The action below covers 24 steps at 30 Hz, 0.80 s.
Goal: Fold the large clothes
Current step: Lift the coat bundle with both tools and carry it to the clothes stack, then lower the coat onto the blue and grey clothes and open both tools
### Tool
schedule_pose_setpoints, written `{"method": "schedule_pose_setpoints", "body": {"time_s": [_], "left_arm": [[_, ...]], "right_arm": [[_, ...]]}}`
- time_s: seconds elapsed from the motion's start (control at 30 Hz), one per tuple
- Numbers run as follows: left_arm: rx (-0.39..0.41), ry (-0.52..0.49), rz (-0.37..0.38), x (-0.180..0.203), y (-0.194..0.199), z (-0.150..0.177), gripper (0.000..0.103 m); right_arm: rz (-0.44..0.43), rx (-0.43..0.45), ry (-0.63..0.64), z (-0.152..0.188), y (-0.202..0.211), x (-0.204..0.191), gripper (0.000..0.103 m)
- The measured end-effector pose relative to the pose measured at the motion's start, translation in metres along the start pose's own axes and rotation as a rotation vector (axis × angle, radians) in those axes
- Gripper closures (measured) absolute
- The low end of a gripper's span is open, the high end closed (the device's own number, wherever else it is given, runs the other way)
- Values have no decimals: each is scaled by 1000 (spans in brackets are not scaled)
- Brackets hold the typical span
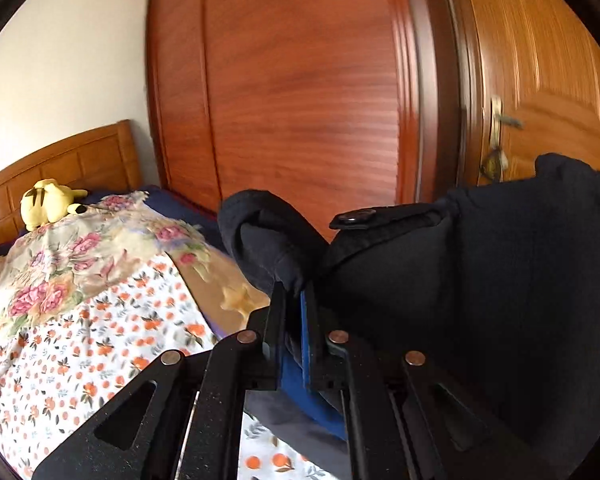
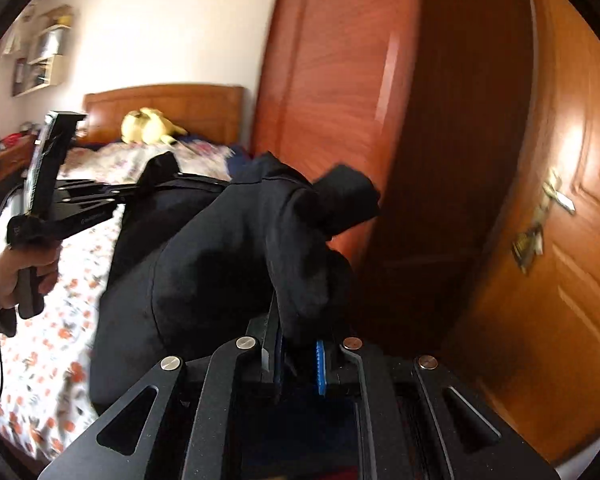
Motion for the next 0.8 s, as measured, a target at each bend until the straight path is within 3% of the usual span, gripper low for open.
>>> {"method": "schedule_pose_setpoints", "body": {"time_s": [0.2,0.27,0.33,0.37,0.4,0.43,0.5,0.67,0.8], "left_arm": [[-75,-24,24,4,-14,26,94],[-86,-58,30,6,-9,33,82],[-73,-80,25,10,-4,36,60],[-74,-91,23,8,4,43,57],[-74,-89,24,7,11,49,49],[-71,-83,35,7,15,56,33],[-62,-67,68,8,26,70,16],[-53,-58,84,5,54,107,16],[-53,-50,96,1,71,129,16]], "right_arm": [[25,-85,-26,22,-37,19,86],[28,-82,-54,20,-37,25,73],[55,-77,-87,17,-32,34,64],[70,-70,-100,13,-28,39,58],[94,-61,-97,12,-21,35,56],[124,-50,-94,13,-12,16,53],[132,-15,-84,4,-8,5,51],[42,37,-45,-12,11,-23,47],[3,-29,-45,-14,-10,-39,46]]}}
Point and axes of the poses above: each gripper's, at about its wrist camera, not at the fingertips, and y roughly against the way its jaws point, x to its right, z to its underside, the point moved 9 cm from there along -y, roughly the way its jaws point, and after that the axes turned 15 degrees about -x, right-handed, at the moved point
